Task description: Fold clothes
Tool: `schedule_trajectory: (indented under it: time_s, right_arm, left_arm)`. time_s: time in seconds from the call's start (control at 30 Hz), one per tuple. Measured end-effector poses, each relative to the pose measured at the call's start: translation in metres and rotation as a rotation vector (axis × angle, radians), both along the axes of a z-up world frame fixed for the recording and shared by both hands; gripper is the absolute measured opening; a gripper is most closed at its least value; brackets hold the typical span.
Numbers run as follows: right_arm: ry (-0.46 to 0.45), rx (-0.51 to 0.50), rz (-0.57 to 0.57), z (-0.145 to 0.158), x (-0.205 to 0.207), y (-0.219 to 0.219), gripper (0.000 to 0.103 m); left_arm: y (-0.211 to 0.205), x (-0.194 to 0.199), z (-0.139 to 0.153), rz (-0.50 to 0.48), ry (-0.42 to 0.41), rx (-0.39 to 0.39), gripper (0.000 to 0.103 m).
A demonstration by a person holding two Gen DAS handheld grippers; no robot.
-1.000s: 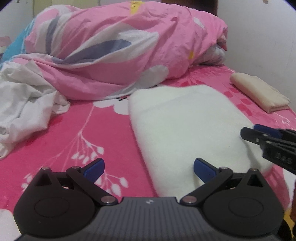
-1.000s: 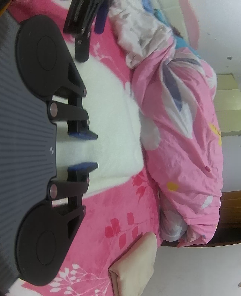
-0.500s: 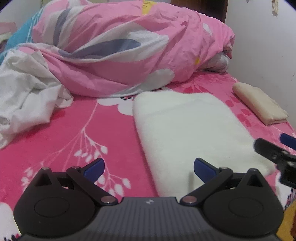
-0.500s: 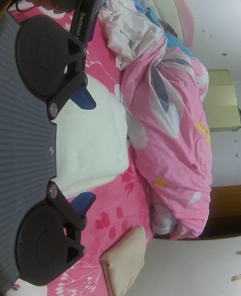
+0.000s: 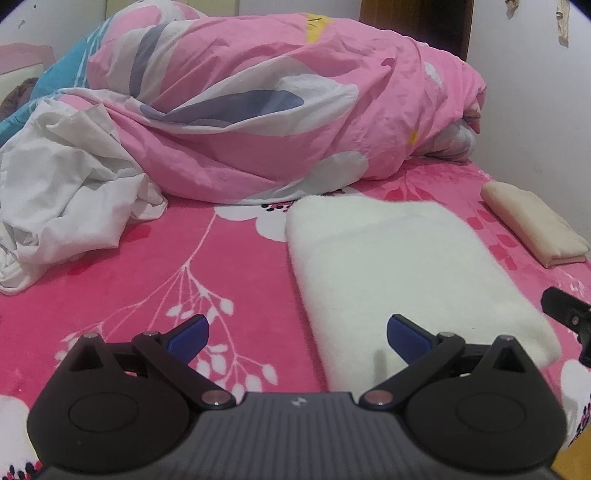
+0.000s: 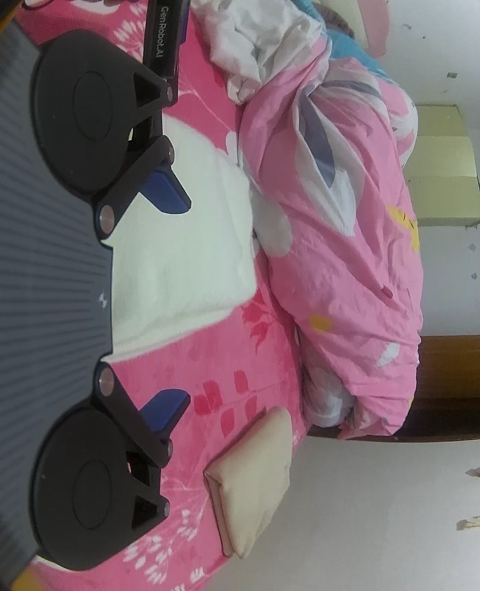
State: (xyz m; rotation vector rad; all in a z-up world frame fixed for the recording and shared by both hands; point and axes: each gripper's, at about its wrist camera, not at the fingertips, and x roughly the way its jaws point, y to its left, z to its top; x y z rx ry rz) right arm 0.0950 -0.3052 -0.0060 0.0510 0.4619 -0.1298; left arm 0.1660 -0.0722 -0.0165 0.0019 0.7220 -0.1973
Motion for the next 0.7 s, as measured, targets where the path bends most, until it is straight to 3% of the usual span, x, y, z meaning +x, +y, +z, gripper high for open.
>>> schedule_trajectory:
  time_s: [0.4,0.7]
  right_arm:
    - [-0.025,-0.141,-0.028,-0.005,-0.004,0.009,0.102]
    - [-0.032,-0.183,-0.002,-0.008,0.001,0.010,0.102]
  left_arm:
    - [0.000,0.002,-0.006,0.016,-0.015,0.006,0.103]
    - [-0.006,0.000,-0.010,-0.009,-0.057,-0.006,0.103]
